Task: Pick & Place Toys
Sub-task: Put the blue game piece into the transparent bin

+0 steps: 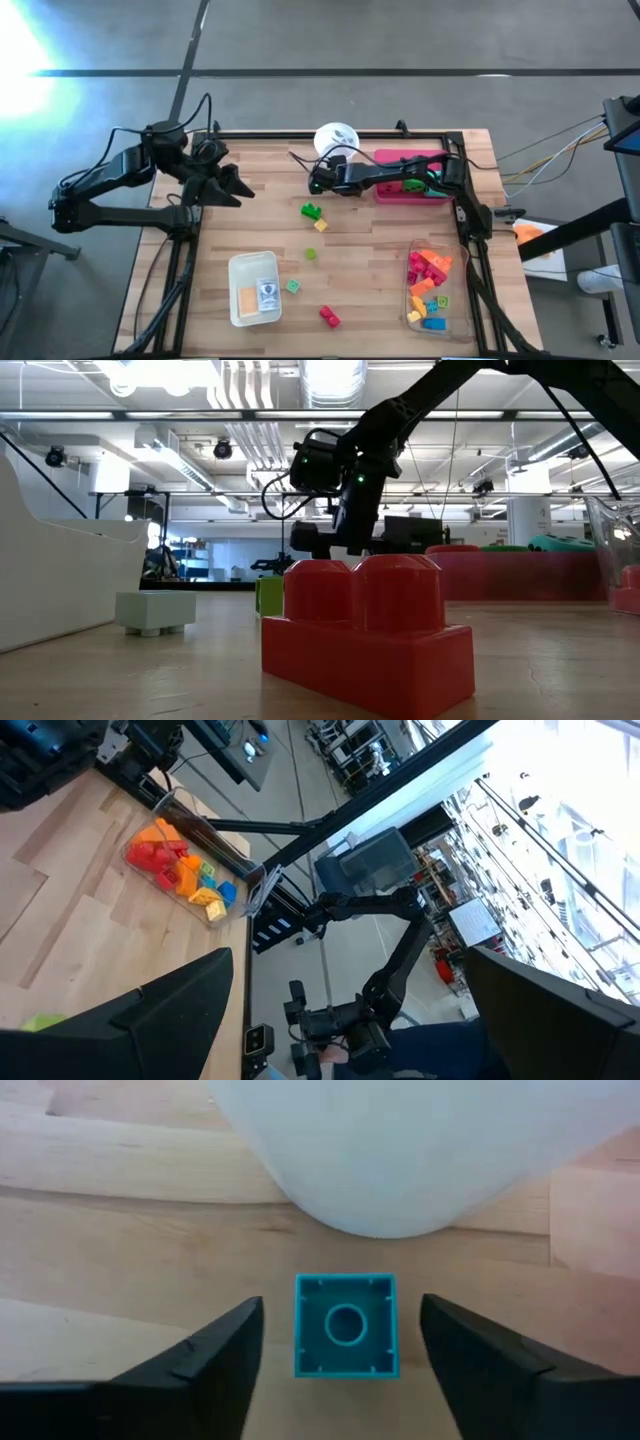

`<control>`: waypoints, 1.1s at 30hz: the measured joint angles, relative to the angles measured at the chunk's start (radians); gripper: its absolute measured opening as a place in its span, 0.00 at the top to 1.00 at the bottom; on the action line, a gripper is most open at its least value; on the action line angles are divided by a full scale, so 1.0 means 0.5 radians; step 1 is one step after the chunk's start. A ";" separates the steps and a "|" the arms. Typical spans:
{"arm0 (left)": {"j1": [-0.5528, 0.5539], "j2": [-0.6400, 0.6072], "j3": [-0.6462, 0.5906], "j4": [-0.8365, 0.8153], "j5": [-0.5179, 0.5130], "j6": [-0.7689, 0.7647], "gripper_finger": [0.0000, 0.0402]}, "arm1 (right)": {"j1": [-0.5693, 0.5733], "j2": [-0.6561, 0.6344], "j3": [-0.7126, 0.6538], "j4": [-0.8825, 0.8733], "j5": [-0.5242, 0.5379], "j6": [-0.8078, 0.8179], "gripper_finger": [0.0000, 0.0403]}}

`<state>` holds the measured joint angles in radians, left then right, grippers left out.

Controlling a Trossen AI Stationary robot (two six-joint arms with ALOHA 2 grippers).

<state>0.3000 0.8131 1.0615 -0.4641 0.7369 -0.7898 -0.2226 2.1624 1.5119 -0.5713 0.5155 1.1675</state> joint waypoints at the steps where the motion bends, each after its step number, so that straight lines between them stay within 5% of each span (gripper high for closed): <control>1: 0.000 0.000 0.000 0.001 0.000 0.000 0.01 | -0.001 0.000 -0.003 -0.001 -0.004 0.000 0.39; 9: 0.000 0.000 0.001 0.009 0.000 -0.024 0.01 | -0.002 0.000 -0.045 0.004 -0.053 -0.014 0.50; 33: 0.000 0.000 0.001 0.037 0.001 -0.060 0.01 | -0.001 0.000 -0.050 0.005 -0.091 -0.046 0.51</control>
<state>0.3000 0.8131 1.0618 -0.4454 0.7372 -0.8196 -0.2230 2.1624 1.4868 -0.5690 0.4702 1.1446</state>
